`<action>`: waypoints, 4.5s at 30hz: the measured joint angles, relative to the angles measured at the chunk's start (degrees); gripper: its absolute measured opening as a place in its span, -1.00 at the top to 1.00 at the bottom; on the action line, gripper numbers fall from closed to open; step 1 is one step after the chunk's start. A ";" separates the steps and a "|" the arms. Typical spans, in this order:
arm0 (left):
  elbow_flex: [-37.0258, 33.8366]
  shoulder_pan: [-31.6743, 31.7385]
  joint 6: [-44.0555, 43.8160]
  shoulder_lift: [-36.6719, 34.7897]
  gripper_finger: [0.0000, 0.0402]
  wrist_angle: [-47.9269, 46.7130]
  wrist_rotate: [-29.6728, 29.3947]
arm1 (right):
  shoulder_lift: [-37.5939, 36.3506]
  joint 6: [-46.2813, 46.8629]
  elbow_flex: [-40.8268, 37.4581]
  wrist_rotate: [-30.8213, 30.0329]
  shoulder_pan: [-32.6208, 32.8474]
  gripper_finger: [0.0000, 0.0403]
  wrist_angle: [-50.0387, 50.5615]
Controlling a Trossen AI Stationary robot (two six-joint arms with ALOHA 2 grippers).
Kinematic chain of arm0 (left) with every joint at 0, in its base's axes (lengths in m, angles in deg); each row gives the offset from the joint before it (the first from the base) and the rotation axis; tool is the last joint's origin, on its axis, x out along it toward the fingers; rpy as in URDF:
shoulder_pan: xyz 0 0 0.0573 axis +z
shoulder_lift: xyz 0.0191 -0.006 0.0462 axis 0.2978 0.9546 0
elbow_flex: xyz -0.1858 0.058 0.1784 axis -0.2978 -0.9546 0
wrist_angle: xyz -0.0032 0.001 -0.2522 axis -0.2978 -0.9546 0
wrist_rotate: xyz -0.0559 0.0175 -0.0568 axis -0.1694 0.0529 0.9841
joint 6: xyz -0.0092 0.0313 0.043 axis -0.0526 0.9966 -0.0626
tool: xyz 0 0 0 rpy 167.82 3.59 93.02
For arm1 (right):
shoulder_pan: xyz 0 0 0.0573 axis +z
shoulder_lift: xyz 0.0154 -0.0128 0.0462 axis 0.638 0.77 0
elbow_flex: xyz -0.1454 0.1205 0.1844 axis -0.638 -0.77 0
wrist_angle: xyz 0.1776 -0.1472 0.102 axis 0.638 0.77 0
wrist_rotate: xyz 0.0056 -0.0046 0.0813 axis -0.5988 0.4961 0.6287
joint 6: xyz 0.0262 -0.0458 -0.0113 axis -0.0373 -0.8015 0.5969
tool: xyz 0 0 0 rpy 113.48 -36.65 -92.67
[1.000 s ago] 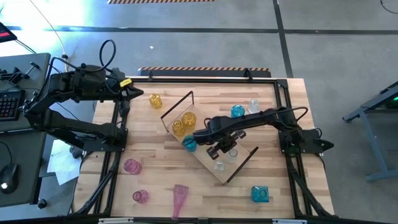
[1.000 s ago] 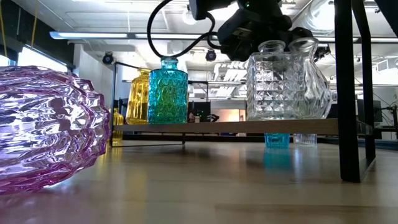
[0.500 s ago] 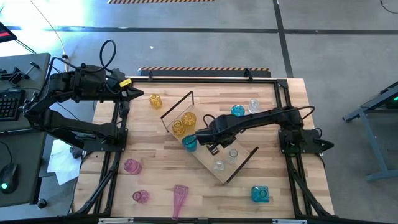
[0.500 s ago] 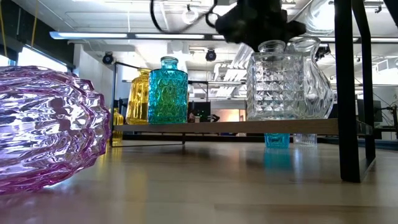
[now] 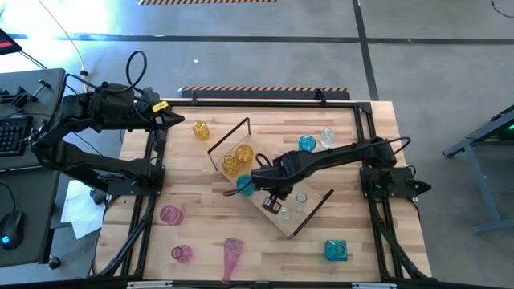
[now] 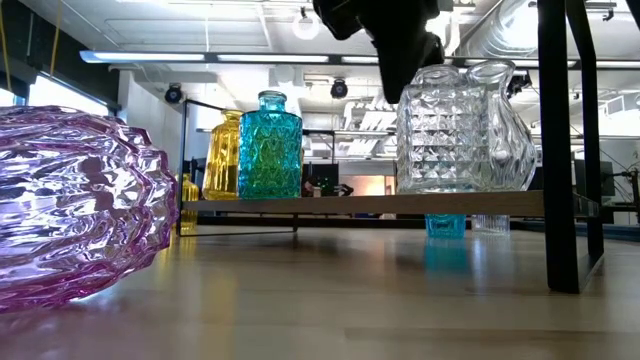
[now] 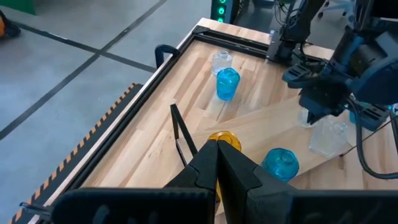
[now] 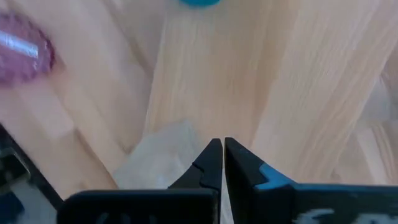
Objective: Sort vases onto shelf
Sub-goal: Adjust the crystal vases on the shelf
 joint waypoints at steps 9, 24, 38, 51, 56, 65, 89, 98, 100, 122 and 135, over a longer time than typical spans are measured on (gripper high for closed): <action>0.00 0.00 -1.67 0.07 1.00 -0.04 -0.02 | -0.13 -15.01 0.00 8.29 0.25 1.00 -5.68; 0.00 0.01 -0.48 0.04 1.00 -0.05 -0.50 | 4.08 -13.74 0.00 14.12 1.87 1.00 -13.42; -0.02 0.02 0.41 -0.29 1.00 -0.06 1.06 | 6.91 -6.15 0.00 9.30 -0.03 1.00 -13.55; -0.02 0.02 -0.07 -0.33 1.00 -0.06 3.45 | 6.91 -5.98 0.00 9.29 -0.98 1.00 -8.10; -0.02 0.02 -0.12 -0.33 1.00 -0.05 3.45 | 6.91 -6.16 0.00 9.29 -0.98 1.00 -7.06; -0.02 0.02 -0.75 -0.33 1.00 -0.04 3.48 | 6.91 -6.15 0.00 10.31 -0.65 1.00 -3.01; -0.02 0.02 -1.65 -0.33 1.00 -0.04 3.45 | 6.91 -2.08 0.00 11.70 2.22 1.00 -2.38; -0.02 0.02 -1.19 -0.33 1.00 -0.04 3.45 | 6.91 -0.98 0.00 10.74 2.36 1.00 -2.34; -0.02 0.02 -1.17 -0.33 1.00 -0.04 3.45 | 6.91 -0.97 0.00 10.59 2.10 1.00 -2.34; -0.02 0.00 -1.65 -0.34 1.00 -0.04 4.93 | 6.86 -1.06 8.12 3.70 2.62 1.00 -4.09; -0.02 0.02 -0.64 -0.34 1.00 -0.06 4.94 | 6.81 15.17 13.82 2.97 13.54 1.00 -3.93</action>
